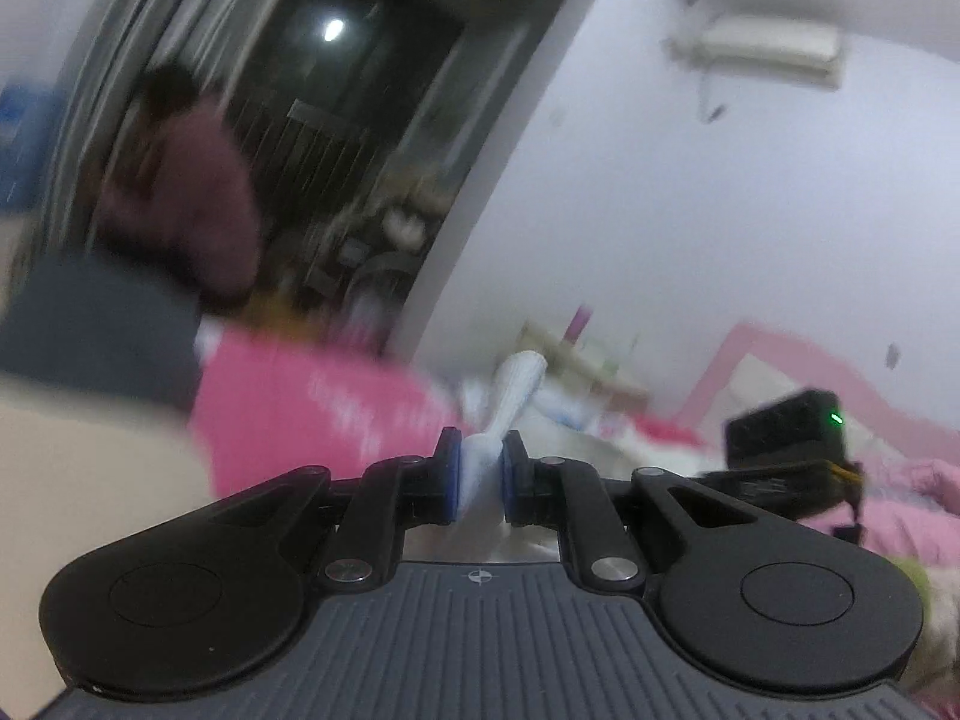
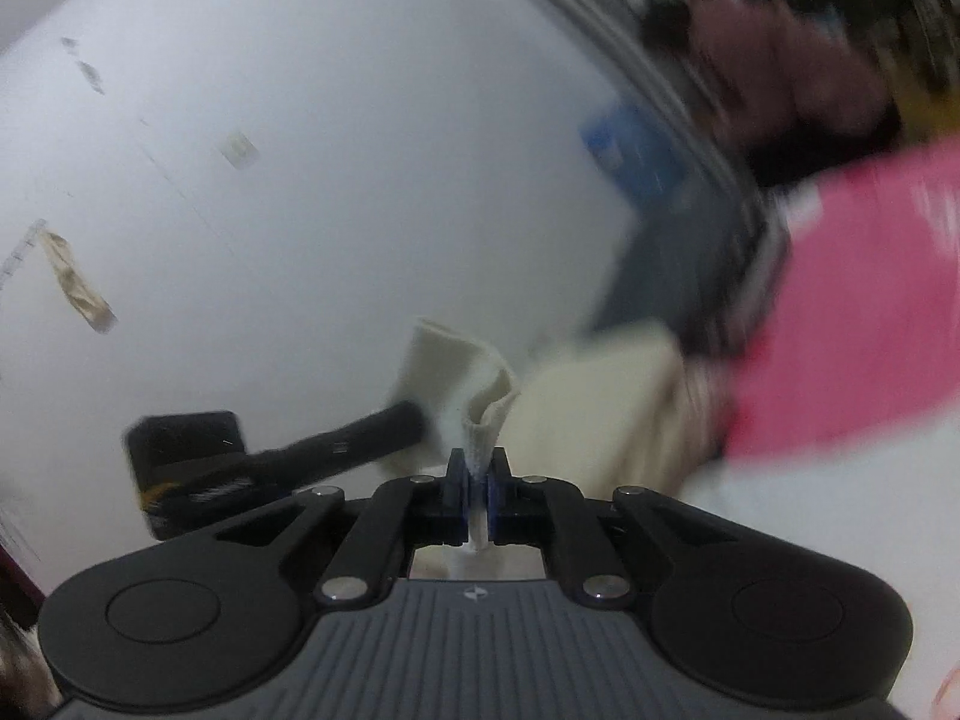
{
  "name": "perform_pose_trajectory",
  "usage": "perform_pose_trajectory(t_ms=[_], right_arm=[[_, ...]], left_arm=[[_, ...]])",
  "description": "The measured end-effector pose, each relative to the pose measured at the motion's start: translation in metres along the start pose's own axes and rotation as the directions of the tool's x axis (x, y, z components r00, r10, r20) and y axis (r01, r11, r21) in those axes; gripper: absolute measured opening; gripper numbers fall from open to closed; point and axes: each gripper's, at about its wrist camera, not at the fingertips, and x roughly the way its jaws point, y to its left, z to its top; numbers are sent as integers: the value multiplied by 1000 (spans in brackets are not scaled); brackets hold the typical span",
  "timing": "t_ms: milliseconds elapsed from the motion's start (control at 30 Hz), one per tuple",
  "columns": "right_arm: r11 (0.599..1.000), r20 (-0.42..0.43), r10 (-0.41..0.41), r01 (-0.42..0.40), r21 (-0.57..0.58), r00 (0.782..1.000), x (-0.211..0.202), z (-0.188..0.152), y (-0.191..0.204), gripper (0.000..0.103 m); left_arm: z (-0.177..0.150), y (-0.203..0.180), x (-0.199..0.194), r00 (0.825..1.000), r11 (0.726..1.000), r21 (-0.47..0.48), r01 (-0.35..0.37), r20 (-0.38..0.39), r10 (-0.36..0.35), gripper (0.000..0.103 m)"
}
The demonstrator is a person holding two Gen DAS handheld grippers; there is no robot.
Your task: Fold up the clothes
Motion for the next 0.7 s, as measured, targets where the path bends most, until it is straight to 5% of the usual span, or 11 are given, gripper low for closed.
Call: perform_pose_trajectory(t_ms=[67, 133, 200, 300, 367, 467, 600, 700], right_arm=[[1000, 111, 0, 4, -29, 994, -21, 28, 19, 6], [999, 231, -33, 36, -9, 972, -45, 42, 27, 6], [995, 348, -94, 75, 68, 933, -74, 43, 20, 6], [958, 448, -241, 136, 253, 861, -119, 20, -9, 6], [898, 443, -354, 166, 408, 824, -141, -11, -40, 6], [756, 385, -509, 185, 628, 770, -172, -61, -89, 6], [588, 285, -597, 167, 791, 750, -184, -114, -146, 6], [569, 277, -599, 156, 808, 751, -182, -118, -161, 6]], left_arm=[[22, -8, 14, 998, 999, -8, 31, 53, -30, 21], [33, -15, 26, 994, 998, -41, 51, 102, -47, 43], [25, -17, 28, 991, 994, -82, 76, 117, -66, 54], [-3, -16, 26, 994, 989, -120, 87, 82, -78, 55], [-31, -9, 21, 999, 989, -142, 51, 7, -51, 55], [-75, 8, 11, 994, 980, -199, -31, -113, 9, 55], [-120, 32, -12, 972, 942, -306, -141, -222, 74, 55], [-142, 33, -40, 952, 935, -295, -199, -284, 114, 55]])
